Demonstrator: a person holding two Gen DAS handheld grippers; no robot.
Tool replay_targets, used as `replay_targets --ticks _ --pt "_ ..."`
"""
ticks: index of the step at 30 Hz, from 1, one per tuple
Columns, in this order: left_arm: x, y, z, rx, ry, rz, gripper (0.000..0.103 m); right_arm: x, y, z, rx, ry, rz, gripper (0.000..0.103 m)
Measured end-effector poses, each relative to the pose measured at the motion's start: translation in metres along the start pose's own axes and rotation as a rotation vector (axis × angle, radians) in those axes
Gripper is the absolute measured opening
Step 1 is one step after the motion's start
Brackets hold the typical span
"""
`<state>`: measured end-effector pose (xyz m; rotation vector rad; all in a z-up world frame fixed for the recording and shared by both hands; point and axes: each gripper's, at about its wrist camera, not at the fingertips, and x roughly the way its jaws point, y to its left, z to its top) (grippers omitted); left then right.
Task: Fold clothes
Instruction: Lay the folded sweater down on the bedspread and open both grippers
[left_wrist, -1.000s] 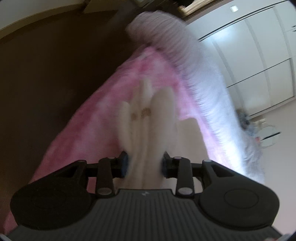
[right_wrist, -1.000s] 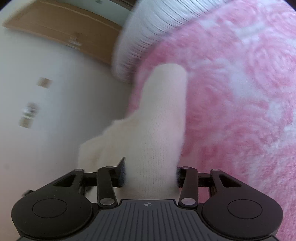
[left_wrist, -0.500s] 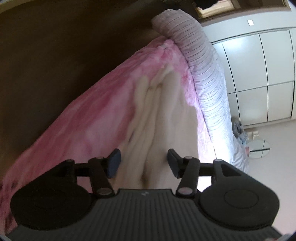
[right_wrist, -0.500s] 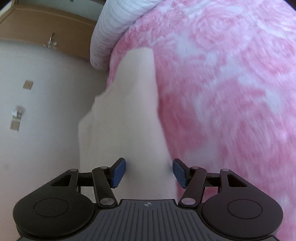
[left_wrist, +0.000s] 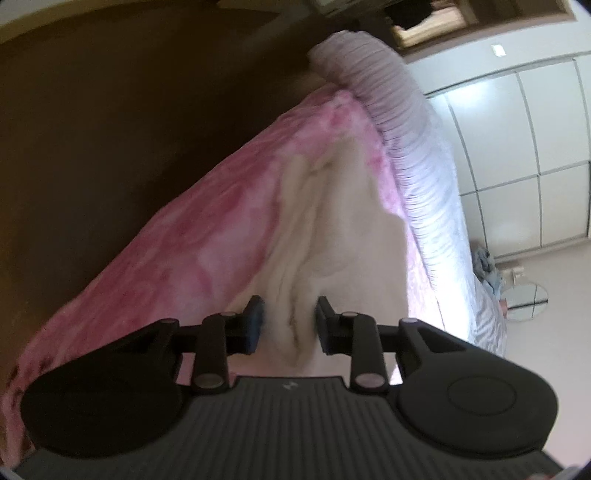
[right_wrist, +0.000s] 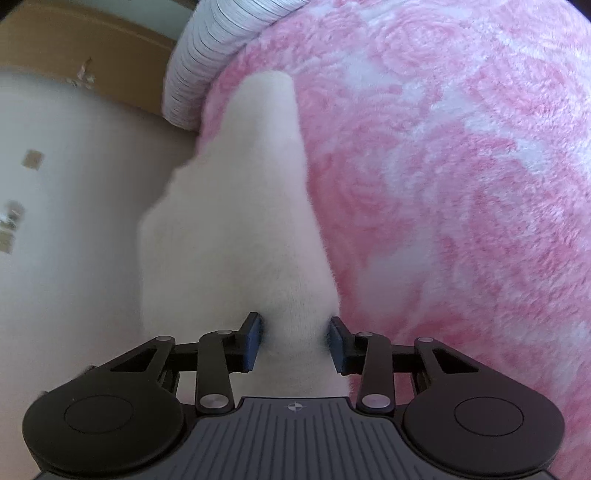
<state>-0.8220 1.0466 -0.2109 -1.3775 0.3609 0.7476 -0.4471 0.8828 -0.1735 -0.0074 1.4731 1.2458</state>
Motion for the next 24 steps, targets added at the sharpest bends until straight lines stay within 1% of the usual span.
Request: replay_targets --ticks 1,3,5,6,9,10,12,15,17,18,19,20,21,22,24 --pt "-0.001 -0.003 0.000 0.010 -0.005 0.015 0.031 -0.002 0.006 -0.003 -0.049 -0.002 -0.028 0.044" --pt "-0.004 -0.015 0.002 0.043 -0.011 0.060 0.032 -0.006 0.018 -0.008 -0.148 -0.007 -0.084 0.045" --pt "-0.015 -0.033 0.005 0.092 -0.029 0.128 0.031 -0.010 0.031 -0.013 -0.246 -0.012 -0.140 0.045" --pt "-0.021 -0.044 0.005 0.121 -0.040 0.175 0.029 -0.012 0.037 -0.016 -0.296 -0.015 -0.168 0.045" --pt "-0.042 -0.080 -0.001 0.243 -0.078 0.317 0.028 -0.018 0.055 -0.024 -0.443 -0.022 -0.252 0.045" --pt "-0.044 -0.090 -0.005 0.288 -0.077 0.351 0.029 -0.020 0.061 -0.026 -0.493 -0.024 -0.280 0.045" --pt "-0.039 -0.108 -0.016 0.375 -0.044 0.411 0.029 -0.024 0.073 -0.032 -0.588 -0.028 -0.333 0.045" --pt "-0.020 -0.123 -0.033 0.492 0.004 0.480 0.029 -0.011 0.083 -0.046 -0.651 -0.009 -0.331 0.045" --pt "-0.002 -0.124 -0.039 0.540 0.016 0.520 0.029 0.000 0.083 -0.054 -0.671 0.014 -0.337 0.044" --pt "0.005 -0.120 -0.042 0.550 0.024 0.537 0.029 0.005 0.083 -0.057 -0.681 0.026 -0.341 0.042" --pt "0.011 -0.116 -0.043 0.554 0.033 0.552 0.033 0.014 0.079 -0.059 -0.690 0.037 -0.352 0.038" --pt "0.018 -0.111 -0.043 0.544 0.046 0.567 0.036 0.022 0.075 -0.061 -0.698 0.049 -0.362 0.038" --pt "0.025 -0.106 -0.043 0.534 0.059 0.581 0.038 0.030 0.072 -0.062 -0.705 0.060 -0.373 0.038" --pt "0.030 -0.103 -0.043 0.529 0.069 0.595 0.038 0.038 0.069 -0.063 -0.702 0.067 -0.387 0.038" --pt "0.031 -0.110 -0.043 0.538 0.071 0.622 0.038 0.041 0.068 -0.061 -0.691 0.077 -0.394 0.038"
